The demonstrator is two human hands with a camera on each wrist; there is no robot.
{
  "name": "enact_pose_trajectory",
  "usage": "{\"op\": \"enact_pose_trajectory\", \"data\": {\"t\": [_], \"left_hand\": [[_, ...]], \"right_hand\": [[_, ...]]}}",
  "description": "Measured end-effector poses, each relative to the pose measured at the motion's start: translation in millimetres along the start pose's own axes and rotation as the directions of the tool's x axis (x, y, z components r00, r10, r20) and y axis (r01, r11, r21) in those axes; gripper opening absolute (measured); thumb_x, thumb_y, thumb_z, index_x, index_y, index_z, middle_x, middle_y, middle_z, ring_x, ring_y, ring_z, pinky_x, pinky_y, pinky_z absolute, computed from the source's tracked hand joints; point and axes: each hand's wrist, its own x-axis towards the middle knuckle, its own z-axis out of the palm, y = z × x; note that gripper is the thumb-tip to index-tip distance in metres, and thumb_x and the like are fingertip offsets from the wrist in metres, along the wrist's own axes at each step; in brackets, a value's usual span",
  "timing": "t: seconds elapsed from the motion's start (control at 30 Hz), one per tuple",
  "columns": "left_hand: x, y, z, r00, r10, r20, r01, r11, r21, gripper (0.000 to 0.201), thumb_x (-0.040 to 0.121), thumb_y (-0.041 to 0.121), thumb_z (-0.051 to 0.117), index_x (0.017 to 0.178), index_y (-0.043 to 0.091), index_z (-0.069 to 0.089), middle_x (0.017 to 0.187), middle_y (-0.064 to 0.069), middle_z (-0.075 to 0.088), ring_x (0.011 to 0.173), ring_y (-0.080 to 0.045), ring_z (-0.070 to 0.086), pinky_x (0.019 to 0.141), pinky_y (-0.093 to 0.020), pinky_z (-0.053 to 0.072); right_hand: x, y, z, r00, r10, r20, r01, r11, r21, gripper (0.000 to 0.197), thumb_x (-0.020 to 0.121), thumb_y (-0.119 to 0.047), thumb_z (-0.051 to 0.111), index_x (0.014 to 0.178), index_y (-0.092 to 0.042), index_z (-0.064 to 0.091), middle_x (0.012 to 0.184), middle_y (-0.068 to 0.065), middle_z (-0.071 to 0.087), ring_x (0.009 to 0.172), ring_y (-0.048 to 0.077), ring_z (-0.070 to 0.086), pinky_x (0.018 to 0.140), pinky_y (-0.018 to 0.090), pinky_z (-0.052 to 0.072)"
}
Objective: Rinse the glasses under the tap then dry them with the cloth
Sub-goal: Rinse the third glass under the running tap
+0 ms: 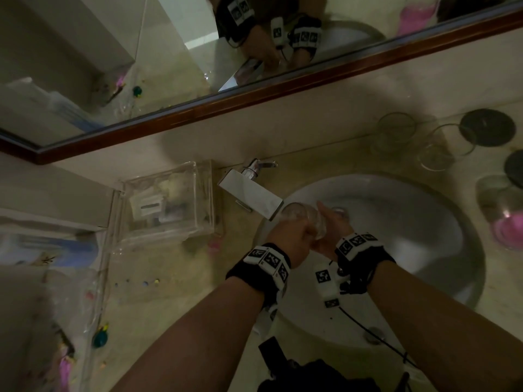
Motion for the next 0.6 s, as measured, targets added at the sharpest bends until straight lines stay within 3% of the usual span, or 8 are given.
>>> {"op": "enact_pose_trajectory", "data": {"t": [0.1,0.2,0.27,0.3,0.37,0.47,0.5,0.6], "left_hand": [[-0.7,-2.7,-2.5,0.995,-0.038,-0.089,0.036,0.999,-0.02,0.022,0.096,0.02,0.054,0.108,0.012,0.07,0.109,-0.008,0.069,0.101,-0.023,0.062,0.079,-0.022,0.039],[0.1,-0.6,-3.6,0.992,-0.057,-0.116,0.053,0.998,-0.039,0.02,0.095,0.022,0.057,0.104,0.01,0.068,0.106,-0.008,0.069,0.1,-0.024,0.062,0.077,-0.022,0.039],[0.3,1.6,-4.2,0.995,-0.048,-0.085,0.046,0.999,-0.017,0.022,0.097,0.018,0.053,0.113,0.008,0.064,0.114,-0.009,0.065,0.105,-0.025,0.059,0.078,-0.021,0.036],[0.6,1.2,-3.1,0.998,-0.034,-0.052,0.035,0.999,0.004,0.025,0.098,0.014,0.05,0.118,0.008,0.063,0.118,-0.009,0.064,0.109,-0.025,0.059,0.081,-0.022,0.038],[-0.1,0.3,-3.6,1.0,-0.02,-0.018,0.021,0.999,0.039,0.028,0.098,0.011,0.048,0.12,0.011,0.064,0.121,-0.009,0.065,0.111,-0.027,0.059,0.089,-0.026,0.043],[0.2,-2.1,-5.2,0.997,-0.055,-0.062,0.055,0.998,-0.006,0.025,0.097,0.015,0.051,0.115,0.012,0.068,0.118,-0.008,0.067,0.109,-0.024,0.06,0.086,-0.02,0.038],[0.9,-2.7,-4.1,0.995,-0.06,-0.076,0.059,0.998,-0.019,0.024,0.097,0.016,0.051,0.113,0.011,0.069,0.117,-0.007,0.067,0.108,-0.023,0.06,0.082,-0.017,0.035],[2.1,-2.2,-1.1,0.991,-0.087,-0.098,0.085,0.996,-0.023,0.024,0.096,0.022,0.055,0.111,0.009,0.068,0.113,-0.008,0.067,0.104,-0.023,0.061,0.083,-0.022,0.04]], "right_hand": [[14.5,3.2,-4.2,0.996,0.079,-0.052,-0.085,0.99,-0.111,0.057,0.075,0.001,0.076,0.087,-0.041,0.04,0.087,-0.019,0.043,0.069,-0.009,0.047,0.058,-0.001,0.042],[8.9,14.3,-10.1,0.987,-0.121,-0.104,0.08,0.939,-0.336,0.024,0.095,0.003,0.048,0.085,-0.019,0.049,0.08,0.0,0.053,0.051,-0.001,0.06,0.043,0.01,0.046],[8.3,15.9,-10.6,0.997,-0.051,-0.059,0.043,0.992,-0.117,0.022,0.101,-0.022,0.043,0.084,-0.013,0.055,0.07,0.006,0.064,0.058,0.011,0.065,0.045,0.022,0.051],[6.9,14.0,-9.3,0.997,-0.004,-0.072,-0.001,0.997,-0.077,0.032,0.1,-0.034,0.043,0.086,-0.01,0.058,0.071,0.009,0.068,0.07,0.019,0.065,0.053,0.027,0.053],[12.2,12.1,-8.9,0.987,0.045,-0.153,-0.058,0.995,-0.081,0.036,0.095,-0.037,0.053,0.109,-0.004,0.059,0.101,0.017,0.067,0.096,0.03,0.06,0.074,0.033,0.051],[23.9,12.2,-12.7,0.981,0.148,-0.124,-0.15,0.989,-0.007,0.085,0.062,-0.032,0.085,0.133,-0.007,0.047,0.131,0.02,0.051,0.119,0.034,0.051,0.097,0.039,0.045],[20.8,15.2,-13.9,0.99,0.128,-0.06,-0.131,0.99,-0.048,0.08,0.061,-0.034,0.082,0.129,-0.004,0.051,0.13,0.022,0.052,0.119,0.036,0.052,0.1,0.043,0.043],[16.3,14.1,-11.4,0.997,0.034,-0.073,-0.035,0.999,-0.017,0.036,0.087,-0.028,0.052,0.113,-0.004,0.06,0.115,0.018,0.059,0.109,0.032,0.056,0.098,0.04,0.043]]}}
